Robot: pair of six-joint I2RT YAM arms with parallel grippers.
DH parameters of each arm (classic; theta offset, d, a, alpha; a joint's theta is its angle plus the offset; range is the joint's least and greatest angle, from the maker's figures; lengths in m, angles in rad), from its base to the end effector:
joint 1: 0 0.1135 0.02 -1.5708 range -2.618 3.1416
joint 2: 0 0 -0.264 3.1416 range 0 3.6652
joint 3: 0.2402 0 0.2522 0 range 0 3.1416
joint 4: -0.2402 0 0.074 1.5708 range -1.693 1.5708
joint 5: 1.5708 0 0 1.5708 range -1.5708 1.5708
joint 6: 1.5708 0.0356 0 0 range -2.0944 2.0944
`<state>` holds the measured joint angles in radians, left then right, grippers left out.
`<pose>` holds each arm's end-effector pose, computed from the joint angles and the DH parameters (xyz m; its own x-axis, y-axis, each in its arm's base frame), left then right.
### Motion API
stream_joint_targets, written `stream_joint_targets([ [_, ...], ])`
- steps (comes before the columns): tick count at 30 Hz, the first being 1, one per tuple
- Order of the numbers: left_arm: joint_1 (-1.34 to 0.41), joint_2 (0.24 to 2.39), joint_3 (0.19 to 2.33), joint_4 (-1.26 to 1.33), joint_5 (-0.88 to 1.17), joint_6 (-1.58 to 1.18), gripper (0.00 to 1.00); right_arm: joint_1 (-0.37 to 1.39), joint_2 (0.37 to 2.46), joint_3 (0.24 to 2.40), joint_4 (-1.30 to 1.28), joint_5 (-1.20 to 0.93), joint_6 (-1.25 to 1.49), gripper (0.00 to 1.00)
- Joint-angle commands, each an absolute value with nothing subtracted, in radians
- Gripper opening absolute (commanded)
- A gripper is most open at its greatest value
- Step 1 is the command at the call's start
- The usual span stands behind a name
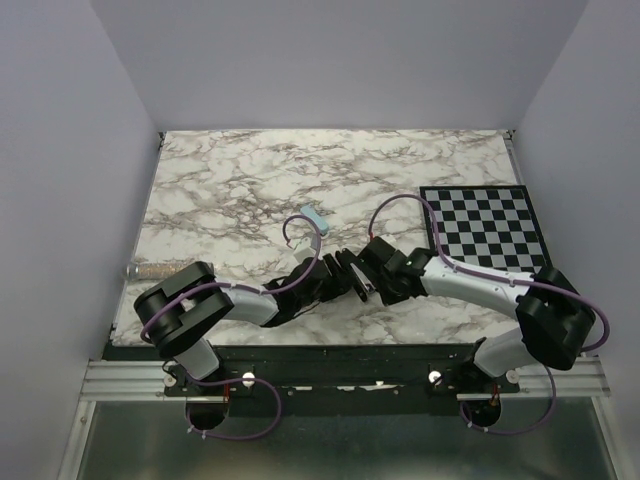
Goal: Load the staples into the stapler
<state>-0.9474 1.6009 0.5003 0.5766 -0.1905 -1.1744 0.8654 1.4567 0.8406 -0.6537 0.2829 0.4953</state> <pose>0.1729 -0.2289 0.1317 -0.7599 -0.4947 -0.4217 0.0014 0.6474 -0.7621 0.1739 0.1889 0.1799 -0.8668 -0.3139 -0.3876 -0.3017 0.9488 -0.0936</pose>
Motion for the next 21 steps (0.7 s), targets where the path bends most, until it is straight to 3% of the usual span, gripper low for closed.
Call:
stream_joint_targets([
  [1,-0.950,1.603,0.500,0.604,-0.178,-1.177,0.57,0.867,1.428,0.861,-0.675,0.272,0.462,0.13],
  [2,-0.950,1.605,0.502,0.607,-0.173,-1.181,0.57,0.867,1.419,0.861,-0.676,0.275,0.465,0.14],
  [3,-0.950,1.606,0.502,0.607,-0.172,-1.184,0.57,0.859,1.413,0.864,-0.676,0.270,0.469,0.33],
  [10,-0.956,1.563,0.544,0.499,-0.199,-1.170,0.61,0.713,1.341,0.813,-0.553,0.071,0.424,0.47],
  [13,-0.960,1.569,0.584,0.440,-0.218,-1.155,0.61,0.655,1.303,0.779,-0.468,-0.044,0.414,0.61],
  [21,-0.976,1.624,0.682,0.309,-0.245,-1.140,0.58,0.571,1.327,0.767,-0.368,-0.170,0.410,0.66],
])
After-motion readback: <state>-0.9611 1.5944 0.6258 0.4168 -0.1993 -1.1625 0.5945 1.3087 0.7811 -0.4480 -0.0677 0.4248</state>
